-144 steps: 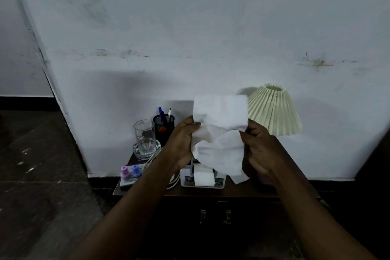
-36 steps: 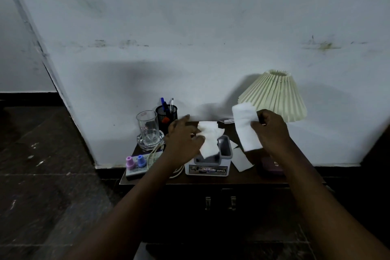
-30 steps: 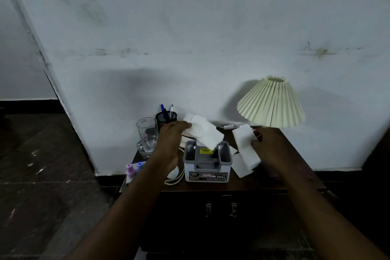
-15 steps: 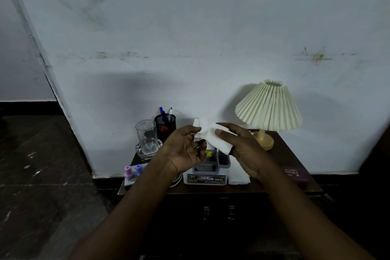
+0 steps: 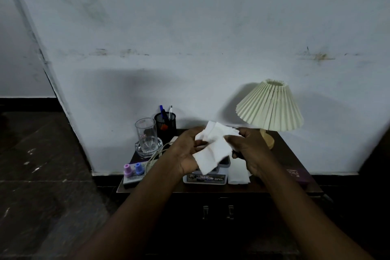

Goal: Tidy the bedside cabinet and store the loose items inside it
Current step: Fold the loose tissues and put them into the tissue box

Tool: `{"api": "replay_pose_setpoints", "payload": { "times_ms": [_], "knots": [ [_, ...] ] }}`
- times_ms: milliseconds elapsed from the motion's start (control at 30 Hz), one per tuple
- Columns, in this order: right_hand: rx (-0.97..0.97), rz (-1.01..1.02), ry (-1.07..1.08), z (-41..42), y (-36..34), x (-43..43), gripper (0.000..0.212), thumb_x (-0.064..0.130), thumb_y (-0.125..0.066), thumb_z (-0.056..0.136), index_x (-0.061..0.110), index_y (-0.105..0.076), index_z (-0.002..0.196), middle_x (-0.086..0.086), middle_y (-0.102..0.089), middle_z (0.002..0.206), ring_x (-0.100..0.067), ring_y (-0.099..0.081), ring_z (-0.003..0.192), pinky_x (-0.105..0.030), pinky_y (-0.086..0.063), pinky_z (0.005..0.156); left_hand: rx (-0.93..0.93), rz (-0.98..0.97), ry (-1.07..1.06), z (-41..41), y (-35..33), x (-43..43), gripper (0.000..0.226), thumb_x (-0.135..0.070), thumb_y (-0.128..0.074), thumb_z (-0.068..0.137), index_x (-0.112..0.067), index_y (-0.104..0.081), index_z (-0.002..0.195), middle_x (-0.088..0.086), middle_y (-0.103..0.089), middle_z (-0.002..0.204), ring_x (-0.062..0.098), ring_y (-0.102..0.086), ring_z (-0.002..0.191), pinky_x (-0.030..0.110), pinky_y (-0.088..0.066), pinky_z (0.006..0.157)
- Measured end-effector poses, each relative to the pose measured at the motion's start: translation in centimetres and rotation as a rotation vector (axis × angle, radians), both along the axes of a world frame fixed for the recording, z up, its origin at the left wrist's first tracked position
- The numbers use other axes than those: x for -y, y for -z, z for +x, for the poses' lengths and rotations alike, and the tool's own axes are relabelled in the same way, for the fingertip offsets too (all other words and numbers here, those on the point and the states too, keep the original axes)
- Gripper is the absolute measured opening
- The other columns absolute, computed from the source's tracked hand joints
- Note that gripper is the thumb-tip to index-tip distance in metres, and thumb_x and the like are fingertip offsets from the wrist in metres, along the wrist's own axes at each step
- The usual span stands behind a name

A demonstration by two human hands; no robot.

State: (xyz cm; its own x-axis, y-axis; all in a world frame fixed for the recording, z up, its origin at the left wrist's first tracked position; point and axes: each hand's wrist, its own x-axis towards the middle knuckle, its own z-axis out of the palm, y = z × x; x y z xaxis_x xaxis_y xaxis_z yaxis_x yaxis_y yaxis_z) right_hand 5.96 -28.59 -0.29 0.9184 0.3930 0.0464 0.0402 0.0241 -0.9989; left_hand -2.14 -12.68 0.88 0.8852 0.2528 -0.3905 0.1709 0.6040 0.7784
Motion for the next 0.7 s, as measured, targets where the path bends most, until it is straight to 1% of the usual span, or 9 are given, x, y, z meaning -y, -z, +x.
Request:
{"api": "replay_pose_setpoints", "payload": {
  "times_ms": [33, 100, 133, 233, 267, 367, 433, 633, 700],
  "knots": [
    [0.008, -0.004, 0.015, 0.3, 0.1, 0.2, 0.007, 0.001, -0.068, 0.091, 0.003, -0.073, 0.096, -0.011, -0.068, 0.069, -0.02, -0.058, 0.056, -0.029, -0.048, 0.049, -0.037, -0.011, 0.032, -0.2, 0.1, -0.2, 0.031, -0.025, -0.07, 0.092, 0.004, -0.07, 0.103, 0.021, -0.073, 0.105, 0.033, -0.069, 0.088, 0.042, -0.061, 0.08],
    [-0.019, 0.007, 0.033, 0.6, 0.4, 0.4, 0.012, 0.001, -0.068, 0.091, 0.001, -0.073, 0.103, -0.013, -0.066, 0.071, -0.02, -0.056, 0.057, -0.029, -0.048, 0.049, -0.075, -0.027, 0.098, -0.4, 0.4, -0.3, 0.041, -0.022, -0.07, 0.09, 0.008, -0.067, 0.118, 0.025, -0.07, 0.121, 0.035, -0.067, 0.103, 0.048, -0.055, 0.1],
    [-0.06, 0.03, 0.058, 0.5, 0.8, 0.3, 0.014, 0.001, -0.068, 0.091, 0.0, -0.072, 0.105, -0.013, -0.068, 0.075, -0.02, -0.058, 0.058, -0.028, -0.049, 0.048, -0.078, -0.028, 0.102, -0.4, 0.5, 0.2, 0.036, -0.017, -0.069, 0.09, 0.008, -0.066, 0.117, 0.025, -0.07, 0.119, 0.034, -0.067, 0.102, 0.046, -0.055, 0.099],
    [-0.212, 0.195, 0.166, -0.6, 1.7, -0.9, 0.011, -0.005, -0.065, 0.091, -0.006, -0.068, 0.101, -0.016, -0.068, 0.075, -0.019, -0.061, 0.051, -0.027, -0.05, 0.046, -0.042, -0.043, 0.01, 0.2, 1.4, 2.3, 0.01, 0.006, -0.059, 0.093, 0.01, -0.066, 0.098, 0.028, -0.071, 0.099, 0.029, -0.074, 0.073, 0.037, -0.065, 0.069],
    [-0.241, 0.243, 0.197, -0.9, 2.0, -1.4, 0.01, -0.006, -0.064, 0.091, -0.007, -0.067, 0.1, -0.017, -0.067, 0.074, -0.018, -0.06, 0.049, -0.028, -0.05, 0.048, -0.025, -0.036, -0.025, 0.6, 1.6, 2.9, 0.009, 0.009, -0.056, 0.094, 0.01, -0.065, 0.094, 0.027, -0.069, 0.095, 0.027, -0.072, 0.067, 0.033, -0.064, 0.063],
    [-0.219, 0.304, 0.245, -0.6, 2.2, -2.0, 0.008, -0.007, -0.063, 0.09, -0.003, -0.069, 0.094, -0.019, -0.07, 0.083, -0.02, -0.065, 0.06, -0.031, -0.056, 0.056, 0.055, -0.041, -0.1, 1.8, 1.8, 3.7, 0.011, -0.005, -0.062, 0.097, 0.006, -0.063, 0.093, 0.022, -0.069, 0.088, 0.027, -0.069, 0.071, 0.032, -0.061, 0.071],
    [-0.183, 0.305, 0.243, -0.2, 2.0, -1.8, 0.011, -0.007, -0.061, 0.091, 0.0, -0.07, 0.092, -0.019, -0.073, 0.088, -0.023, -0.068, 0.068, -0.032, -0.059, 0.06, 0.106, -0.026, -0.11, 2.1, 1.6, 3.5, 0.02, -0.015, -0.069, 0.095, 0.004, -0.063, 0.098, 0.018, -0.069, 0.085, 0.027, -0.07, 0.073, 0.034, -0.06, 0.074],
    [-0.084, 0.253, 0.175, 0.1, 2.6, -1.1, 0.012, -0.002, -0.063, 0.094, 0.001, -0.072, 0.101, -0.023, -0.075, 0.098, -0.028, -0.072, 0.077, -0.035, -0.062, 0.068, 0.179, 0.165, -0.088, 1.8, 1.7, 3.8, 0.014, -0.001, -0.072, 0.092, 0.01, -0.069, 0.098, 0.022, -0.07, 0.084, 0.027, -0.069, 0.072, 0.033, -0.061, 0.076],
    [-0.046, 0.261, 0.091, 0.1, 2.4, -0.6, 0.013, 0.0, -0.063, 0.096, 0.003, -0.072, 0.105, -0.021, -0.077, 0.1, -0.027, -0.073, 0.079, -0.035, -0.061, 0.067, 0.201, 0.169, -0.105, 1.7, 1.6, 3.9, 0.022, -0.003, -0.074, 0.091, 0.01, -0.066, 0.106, 0.021, -0.07, 0.083, 0.027, -0.07, 0.071, 0.033, -0.063, 0.07]
  ]
}}
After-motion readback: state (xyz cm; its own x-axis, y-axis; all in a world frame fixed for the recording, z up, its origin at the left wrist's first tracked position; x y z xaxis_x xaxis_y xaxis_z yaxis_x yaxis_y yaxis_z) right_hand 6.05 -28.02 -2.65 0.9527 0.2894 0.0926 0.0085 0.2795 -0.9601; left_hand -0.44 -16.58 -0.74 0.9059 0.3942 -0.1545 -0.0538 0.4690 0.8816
